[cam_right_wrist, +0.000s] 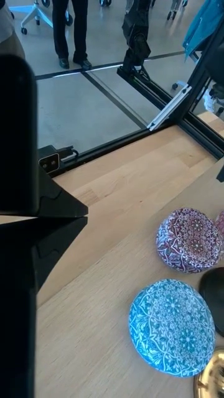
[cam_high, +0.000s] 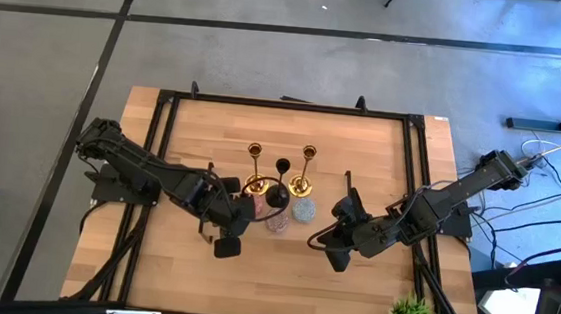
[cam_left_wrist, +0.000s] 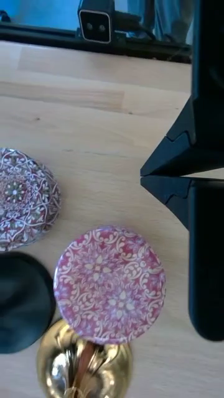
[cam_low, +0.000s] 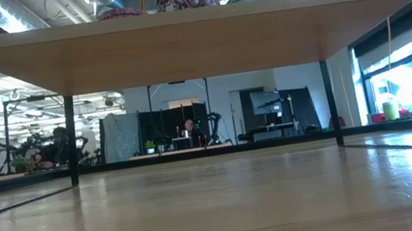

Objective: Pick & Place candle stick holders
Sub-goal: Adjust the shelf

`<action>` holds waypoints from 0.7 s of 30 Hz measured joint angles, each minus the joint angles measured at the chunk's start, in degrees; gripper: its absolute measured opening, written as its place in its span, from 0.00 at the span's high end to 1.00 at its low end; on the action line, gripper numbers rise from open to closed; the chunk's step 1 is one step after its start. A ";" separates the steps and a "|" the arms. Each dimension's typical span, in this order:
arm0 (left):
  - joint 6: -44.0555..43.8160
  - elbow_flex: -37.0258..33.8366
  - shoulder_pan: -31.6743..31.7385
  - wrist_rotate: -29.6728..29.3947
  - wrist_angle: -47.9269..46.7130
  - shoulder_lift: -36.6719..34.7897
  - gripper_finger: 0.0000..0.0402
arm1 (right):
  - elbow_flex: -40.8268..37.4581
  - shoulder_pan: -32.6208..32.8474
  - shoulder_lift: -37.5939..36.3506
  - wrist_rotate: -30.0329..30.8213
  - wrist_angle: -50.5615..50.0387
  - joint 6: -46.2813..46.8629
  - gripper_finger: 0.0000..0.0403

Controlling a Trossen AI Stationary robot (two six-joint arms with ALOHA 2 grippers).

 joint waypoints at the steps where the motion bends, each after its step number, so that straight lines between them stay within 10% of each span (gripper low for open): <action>1: -0.01 0.01 0.00 0.39 0.02 0.00 1.00 | 0.00 0.02 0.00 0.00 0.00 0.00 1.00; 21: -8.48 -0.46 -8.86 3.71 -0.19 -0.07 1.00 | 0.00 -0.44 -0.54 -0.07 0.01 -1.99 1.00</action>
